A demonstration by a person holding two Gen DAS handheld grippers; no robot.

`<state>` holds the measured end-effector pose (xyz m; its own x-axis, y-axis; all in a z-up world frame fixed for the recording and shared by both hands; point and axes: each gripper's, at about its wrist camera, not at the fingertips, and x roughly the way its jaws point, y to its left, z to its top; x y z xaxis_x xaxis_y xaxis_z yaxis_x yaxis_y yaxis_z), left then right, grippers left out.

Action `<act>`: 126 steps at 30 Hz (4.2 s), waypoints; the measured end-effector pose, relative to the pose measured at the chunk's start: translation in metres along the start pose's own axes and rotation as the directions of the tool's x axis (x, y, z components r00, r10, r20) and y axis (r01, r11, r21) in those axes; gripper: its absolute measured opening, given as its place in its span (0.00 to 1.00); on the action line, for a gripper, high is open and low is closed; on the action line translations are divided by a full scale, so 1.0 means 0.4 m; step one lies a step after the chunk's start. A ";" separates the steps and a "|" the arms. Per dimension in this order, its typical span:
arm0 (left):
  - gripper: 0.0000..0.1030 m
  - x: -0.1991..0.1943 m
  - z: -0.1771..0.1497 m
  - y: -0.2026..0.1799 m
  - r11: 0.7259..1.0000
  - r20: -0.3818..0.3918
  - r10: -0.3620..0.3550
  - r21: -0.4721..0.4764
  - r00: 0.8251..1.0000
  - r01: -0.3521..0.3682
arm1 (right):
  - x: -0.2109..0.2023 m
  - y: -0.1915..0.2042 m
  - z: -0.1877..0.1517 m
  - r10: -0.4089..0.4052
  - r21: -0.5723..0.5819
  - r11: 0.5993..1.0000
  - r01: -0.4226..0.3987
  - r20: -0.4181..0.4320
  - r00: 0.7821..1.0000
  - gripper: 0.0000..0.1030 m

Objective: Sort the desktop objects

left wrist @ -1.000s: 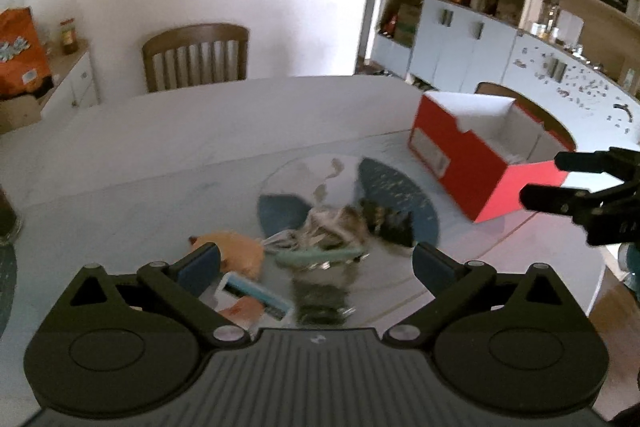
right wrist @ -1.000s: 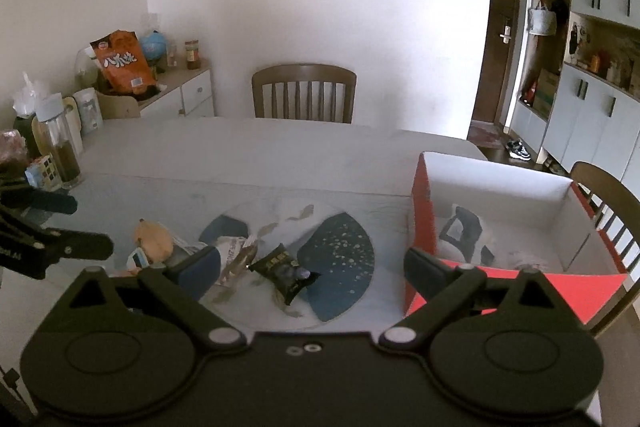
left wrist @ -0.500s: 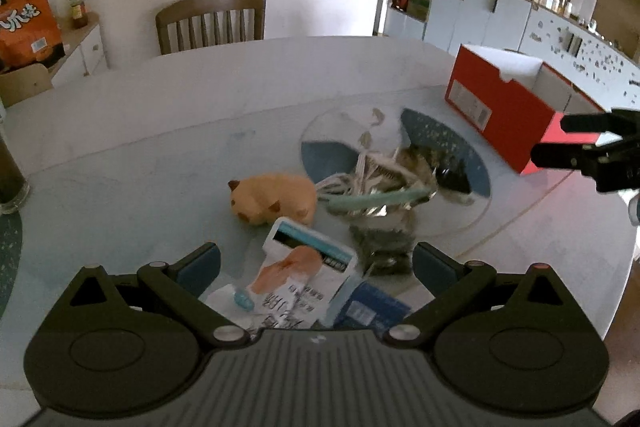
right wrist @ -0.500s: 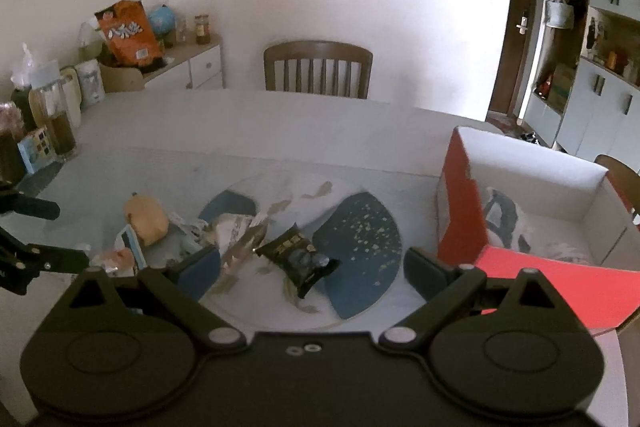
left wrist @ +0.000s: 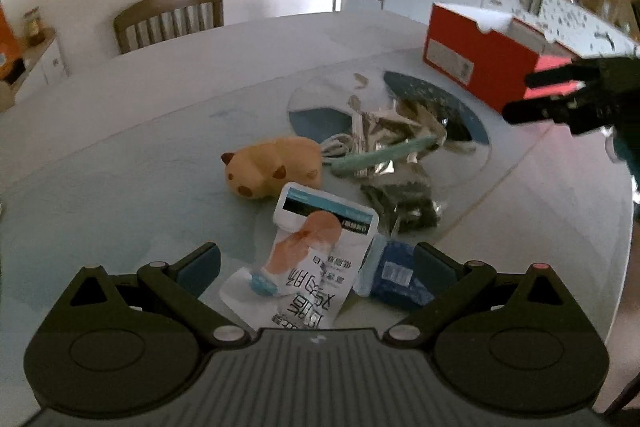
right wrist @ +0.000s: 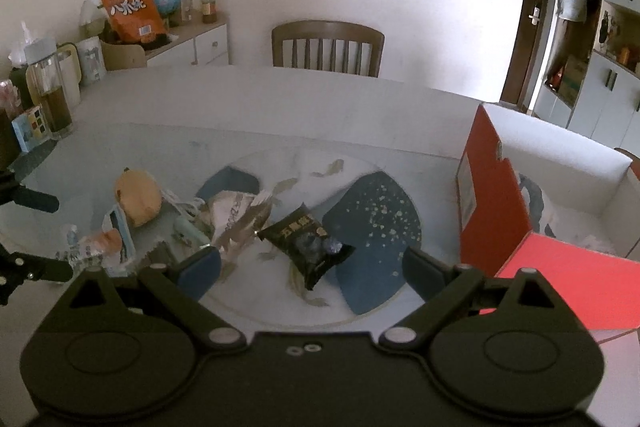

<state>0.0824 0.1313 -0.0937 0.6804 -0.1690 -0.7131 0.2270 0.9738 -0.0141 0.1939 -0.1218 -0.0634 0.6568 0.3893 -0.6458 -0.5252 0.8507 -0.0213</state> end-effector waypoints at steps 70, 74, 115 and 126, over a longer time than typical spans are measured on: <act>0.53 0.018 -0.024 0.015 0.998 0.115 -0.037 -0.053 0.993 0.043 | 0.076 -0.018 0.019 -0.081 -0.017 0.997 0.080 -0.087 0.993 0.35; 0.53 -0.017 -0.016 0.008 0.996 0.124 -0.030 -0.080 0.992 0.040 | 0.036 -0.017 0.021 -0.069 -0.006 0.998 0.069 -0.083 0.994 0.35; 0.53 -0.059 0.426 -0.443 0.984 0.237 -0.171 -0.002 0.956 0.176 | -0.313 -0.389 0.013 -0.122 0.217 0.969 0.114 0.022 0.992 0.35; 0.53 0.037 0.527 -0.608 0.977 0.225 -0.213 0.036 0.951 0.211 | -0.316 -0.550 0.018 -0.105 0.204 0.974 0.098 0.026 0.994 0.35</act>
<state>0.1842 -0.1403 0.0470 0.7554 -0.4026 -0.5170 0.3900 0.9103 -0.1391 0.2302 -0.3557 0.0283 0.7223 0.3065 -0.6200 -0.3371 0.9388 0.0713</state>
